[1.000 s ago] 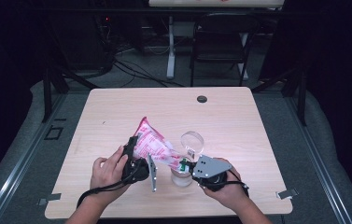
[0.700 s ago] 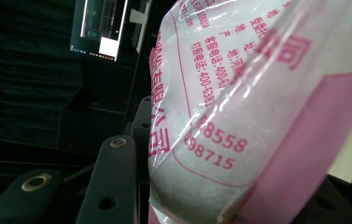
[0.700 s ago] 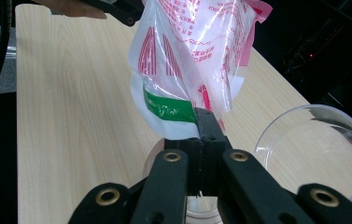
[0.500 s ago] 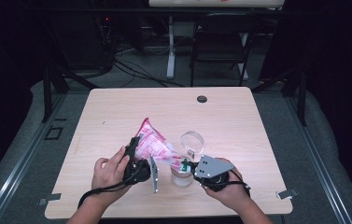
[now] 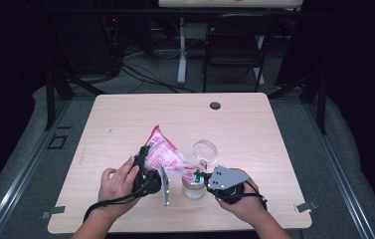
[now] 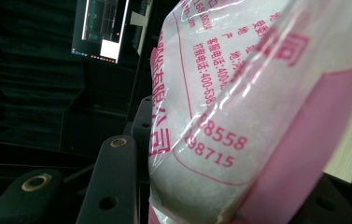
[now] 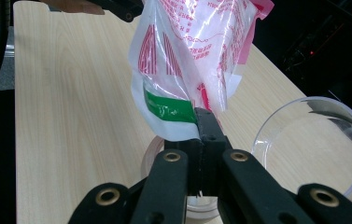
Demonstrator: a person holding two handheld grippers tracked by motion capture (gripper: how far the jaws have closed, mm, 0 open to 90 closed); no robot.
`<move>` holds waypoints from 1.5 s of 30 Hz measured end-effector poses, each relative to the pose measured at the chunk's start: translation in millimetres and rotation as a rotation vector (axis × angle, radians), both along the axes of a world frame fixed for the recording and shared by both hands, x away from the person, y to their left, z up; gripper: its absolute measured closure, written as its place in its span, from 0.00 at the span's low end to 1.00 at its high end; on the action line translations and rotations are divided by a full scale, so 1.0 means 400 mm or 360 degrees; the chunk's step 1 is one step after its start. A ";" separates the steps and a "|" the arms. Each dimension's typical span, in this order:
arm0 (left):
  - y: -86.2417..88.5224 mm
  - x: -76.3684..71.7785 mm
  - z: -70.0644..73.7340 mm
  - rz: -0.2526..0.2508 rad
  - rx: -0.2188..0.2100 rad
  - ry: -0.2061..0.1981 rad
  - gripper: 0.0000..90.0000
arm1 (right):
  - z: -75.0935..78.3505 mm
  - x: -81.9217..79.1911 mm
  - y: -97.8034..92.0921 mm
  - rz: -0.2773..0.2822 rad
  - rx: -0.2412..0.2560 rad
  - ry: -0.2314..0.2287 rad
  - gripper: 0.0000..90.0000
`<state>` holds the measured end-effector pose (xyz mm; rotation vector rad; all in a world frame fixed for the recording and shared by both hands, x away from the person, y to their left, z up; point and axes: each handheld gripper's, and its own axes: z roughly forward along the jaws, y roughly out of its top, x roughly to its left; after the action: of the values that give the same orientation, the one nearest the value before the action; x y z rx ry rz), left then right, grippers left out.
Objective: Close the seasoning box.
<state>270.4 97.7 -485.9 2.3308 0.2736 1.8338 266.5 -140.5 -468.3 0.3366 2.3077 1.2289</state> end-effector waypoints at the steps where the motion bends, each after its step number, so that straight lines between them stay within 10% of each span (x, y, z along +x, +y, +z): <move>1: 0.000 0.000 0.000 0.0000 0.0003 -0.0003 0.69 | 0.000 0.000 0.000 0.0000 -0.0001 0.0001 1.00; 45: -0.012 0.001 0.012 -0.0020 0.0035 -0.0019 0.69 | -0.005 0.004 -0.009 -0.0005 -0.0002 0.0022 1.00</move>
<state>270.9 93.0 -481.0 2.3298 0.2379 1.8535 267.9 -144.2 -470.3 0.3495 2.3189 1.2272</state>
